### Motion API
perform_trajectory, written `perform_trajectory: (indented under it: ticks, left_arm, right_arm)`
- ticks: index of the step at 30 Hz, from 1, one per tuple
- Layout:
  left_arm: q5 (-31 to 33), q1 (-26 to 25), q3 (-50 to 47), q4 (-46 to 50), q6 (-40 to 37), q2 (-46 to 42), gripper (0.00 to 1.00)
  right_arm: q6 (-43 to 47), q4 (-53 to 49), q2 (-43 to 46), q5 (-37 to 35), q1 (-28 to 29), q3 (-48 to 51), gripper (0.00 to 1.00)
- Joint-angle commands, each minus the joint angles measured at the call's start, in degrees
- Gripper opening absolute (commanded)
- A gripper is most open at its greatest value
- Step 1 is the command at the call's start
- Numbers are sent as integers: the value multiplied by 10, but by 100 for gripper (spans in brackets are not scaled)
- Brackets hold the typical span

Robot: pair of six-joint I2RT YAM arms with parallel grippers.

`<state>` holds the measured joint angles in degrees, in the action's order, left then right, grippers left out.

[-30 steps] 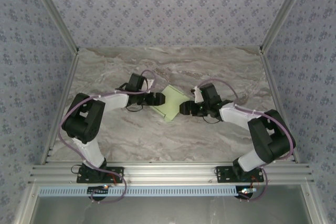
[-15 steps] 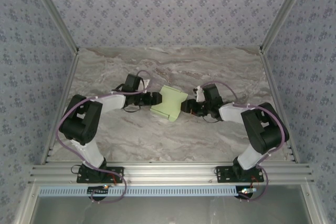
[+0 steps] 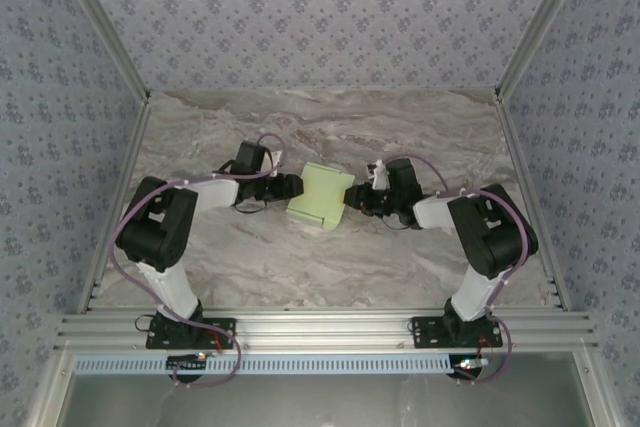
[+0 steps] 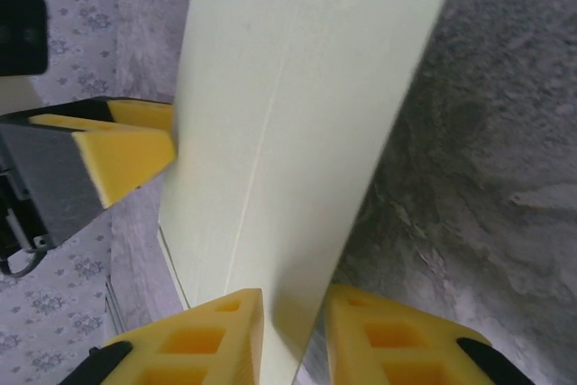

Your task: Fold the paper box

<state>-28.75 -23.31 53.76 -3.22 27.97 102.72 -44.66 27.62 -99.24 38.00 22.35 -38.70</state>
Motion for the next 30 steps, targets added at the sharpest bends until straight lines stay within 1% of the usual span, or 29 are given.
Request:
perform_trajectory:
  ticks: [1, 8, 14, 19, 23, 30]
  left_arm:
    - [-19, 1, 3, -11, 5, 10, 48]
    - [-31, 2, -7, -23, 18, 20, 41]
    - [-84, 1, -22, -80, 66, 36, 34]
    - [-117, -4, -25, -120, 98, 55, 32]
    - [-115, -14, -19, -125, 100, 65, 32]
    - [-115, -32, 1, -120, 97, 79, 32]
  right_arm:
    - [-26, 43, -16, 17, -5, 5, 23]
    - [-61, 96, -26, 29, -11, 15, 12]
    - [-86, 127, -5, 34, -15, 26, 4]
    - [-103, 144, 29, 26, -18, 40, 2]
    - [-106, 139, 59, 19, -19, 46, 0]
    - [-84, 87, 115, 1, -19, 50, 0]
